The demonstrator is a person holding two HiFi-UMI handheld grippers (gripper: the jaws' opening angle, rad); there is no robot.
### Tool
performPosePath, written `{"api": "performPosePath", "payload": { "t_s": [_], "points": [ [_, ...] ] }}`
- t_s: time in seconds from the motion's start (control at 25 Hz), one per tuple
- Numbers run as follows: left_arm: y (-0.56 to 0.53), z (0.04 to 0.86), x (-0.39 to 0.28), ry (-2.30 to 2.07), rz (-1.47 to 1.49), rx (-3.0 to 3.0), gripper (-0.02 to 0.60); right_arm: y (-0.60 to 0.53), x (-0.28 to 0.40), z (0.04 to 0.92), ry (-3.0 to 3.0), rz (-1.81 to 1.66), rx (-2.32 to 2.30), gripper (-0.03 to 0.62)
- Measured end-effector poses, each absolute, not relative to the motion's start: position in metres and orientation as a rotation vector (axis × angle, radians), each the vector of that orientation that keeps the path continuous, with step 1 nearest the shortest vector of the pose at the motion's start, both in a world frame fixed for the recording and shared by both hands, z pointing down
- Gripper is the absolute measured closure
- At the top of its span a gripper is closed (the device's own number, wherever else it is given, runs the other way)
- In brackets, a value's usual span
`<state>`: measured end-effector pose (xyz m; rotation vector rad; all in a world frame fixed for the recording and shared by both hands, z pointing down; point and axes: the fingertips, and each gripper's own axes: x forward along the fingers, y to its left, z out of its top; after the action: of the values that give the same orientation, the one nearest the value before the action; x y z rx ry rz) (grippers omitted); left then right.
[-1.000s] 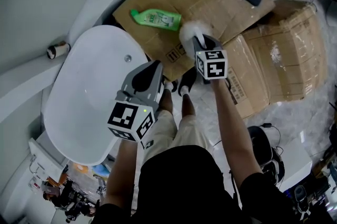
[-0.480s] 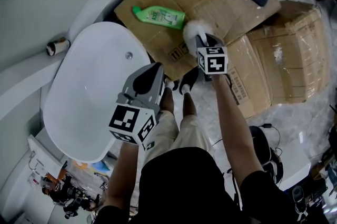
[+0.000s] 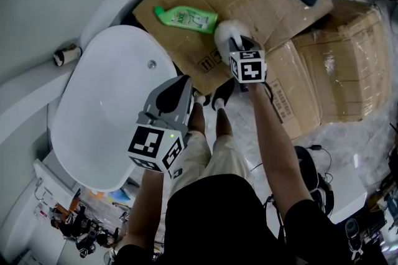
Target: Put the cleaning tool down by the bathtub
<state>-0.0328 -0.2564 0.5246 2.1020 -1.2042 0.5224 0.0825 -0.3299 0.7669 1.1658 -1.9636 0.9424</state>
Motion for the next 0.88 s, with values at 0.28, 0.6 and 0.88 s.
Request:
{"api": "performPosePath", "payload": {
  "t_s": [0.28, 0.6, 0.88],
  "points": [
    [-0.256, 0.524, -0.034, -1.201, 0.528, 2.098, 0.583, -0.337, 0.080, 0.774, -1.948, 0.929, 1.152, 0.491],
    [-0.255, 0.528, -0.031, -1.187, 0.531, 2.095, 0.583, -0.344, 0.079, 0.778, -1.939, 0.912, 1.120, 0.491],
    [-0.253, 0.524, -0.029, -1.185, 0.525, 2.101, 0.584, -0.345, 0.076, 0.777, -1.943, 0.900, 1.114, 0.457]
  ]
}}
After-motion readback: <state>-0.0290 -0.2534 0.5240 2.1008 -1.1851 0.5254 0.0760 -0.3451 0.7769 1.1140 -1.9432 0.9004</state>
